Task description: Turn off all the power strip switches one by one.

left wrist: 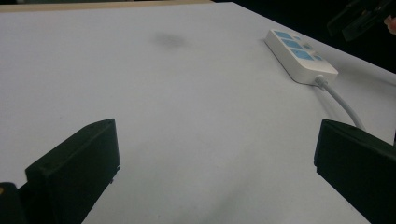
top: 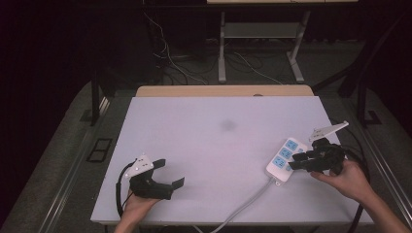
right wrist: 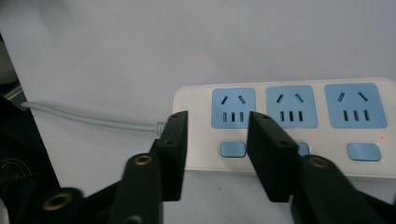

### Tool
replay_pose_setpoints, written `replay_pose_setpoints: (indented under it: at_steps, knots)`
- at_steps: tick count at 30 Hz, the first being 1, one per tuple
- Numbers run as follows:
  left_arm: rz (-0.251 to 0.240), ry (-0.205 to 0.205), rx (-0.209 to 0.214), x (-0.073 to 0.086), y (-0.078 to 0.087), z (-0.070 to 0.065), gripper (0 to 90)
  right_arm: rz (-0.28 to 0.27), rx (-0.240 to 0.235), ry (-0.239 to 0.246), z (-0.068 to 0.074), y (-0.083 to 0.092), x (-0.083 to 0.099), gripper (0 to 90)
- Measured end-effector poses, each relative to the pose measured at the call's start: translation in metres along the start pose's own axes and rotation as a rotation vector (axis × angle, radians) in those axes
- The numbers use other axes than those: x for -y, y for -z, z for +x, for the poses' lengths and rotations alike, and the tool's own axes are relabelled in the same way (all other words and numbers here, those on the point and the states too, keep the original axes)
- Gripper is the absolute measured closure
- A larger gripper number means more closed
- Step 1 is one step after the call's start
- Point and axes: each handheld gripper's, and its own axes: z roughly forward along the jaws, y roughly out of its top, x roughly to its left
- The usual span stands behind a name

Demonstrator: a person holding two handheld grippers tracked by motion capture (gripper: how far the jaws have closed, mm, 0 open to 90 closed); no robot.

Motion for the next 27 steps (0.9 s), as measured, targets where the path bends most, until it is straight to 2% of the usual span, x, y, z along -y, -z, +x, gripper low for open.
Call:
replay_pose_setpoints:
  at_steps: [8,14,27]
  knots:
    - [0.003,0.002,-0.004,0.000,0.000,0.001,0.0,-0.021,-0.024,-0.043,-0.011,-0.004,0.011,89.4]
    - [0.005,0.002,-0.006,0.001,-0.001,0.002,0.0,-0.034,-0.035,-0.059,-0.015,-0.008,0.013,89.9]
    - [0.007,0.000,-0.009,0.001,0.000,0.002,0.0,-0.018,-0.054,-0.070,-0.020,-0.023,0.014,89.9]
